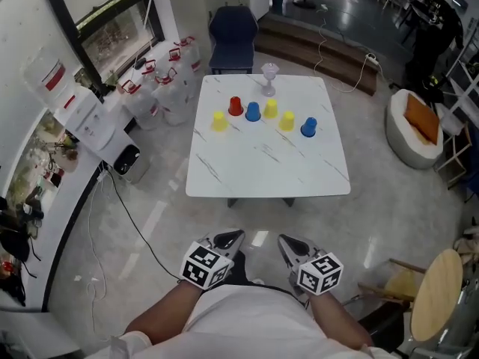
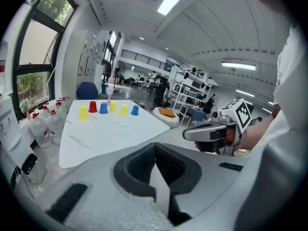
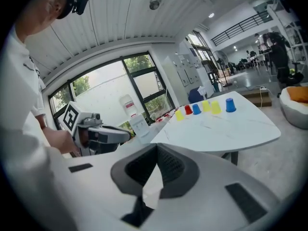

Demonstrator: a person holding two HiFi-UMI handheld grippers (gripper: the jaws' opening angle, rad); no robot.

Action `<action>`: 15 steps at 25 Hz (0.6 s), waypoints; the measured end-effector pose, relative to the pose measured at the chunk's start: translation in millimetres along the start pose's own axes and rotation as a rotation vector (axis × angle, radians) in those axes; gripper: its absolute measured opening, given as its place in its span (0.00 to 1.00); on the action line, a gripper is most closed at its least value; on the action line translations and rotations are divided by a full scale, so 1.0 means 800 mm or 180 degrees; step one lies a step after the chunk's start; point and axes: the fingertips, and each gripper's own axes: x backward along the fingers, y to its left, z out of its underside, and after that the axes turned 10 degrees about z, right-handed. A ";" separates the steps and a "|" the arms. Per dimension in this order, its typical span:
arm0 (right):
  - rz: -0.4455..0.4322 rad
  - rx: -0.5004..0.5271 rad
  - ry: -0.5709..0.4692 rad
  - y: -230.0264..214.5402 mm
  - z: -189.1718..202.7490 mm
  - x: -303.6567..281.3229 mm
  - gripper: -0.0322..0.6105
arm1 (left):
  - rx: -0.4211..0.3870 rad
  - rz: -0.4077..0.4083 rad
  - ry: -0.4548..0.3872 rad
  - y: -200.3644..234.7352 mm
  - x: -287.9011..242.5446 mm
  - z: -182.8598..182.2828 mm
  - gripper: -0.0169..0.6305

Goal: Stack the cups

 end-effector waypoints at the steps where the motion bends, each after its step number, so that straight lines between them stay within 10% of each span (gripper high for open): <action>1: 0.0019 0.0018 0.0004 -0.004 -0.008 -0.010 0.06 | -0.0018 0.0025 -0.0022 0.012 -0.007 -0.012 0.04; 15: 0.0482 0.0224 -0.0150 -0.058 -0.146 -0.156 0.06 | -0.0386 0.0361 -0.0108 0.183 -0.049 -0.155 0.04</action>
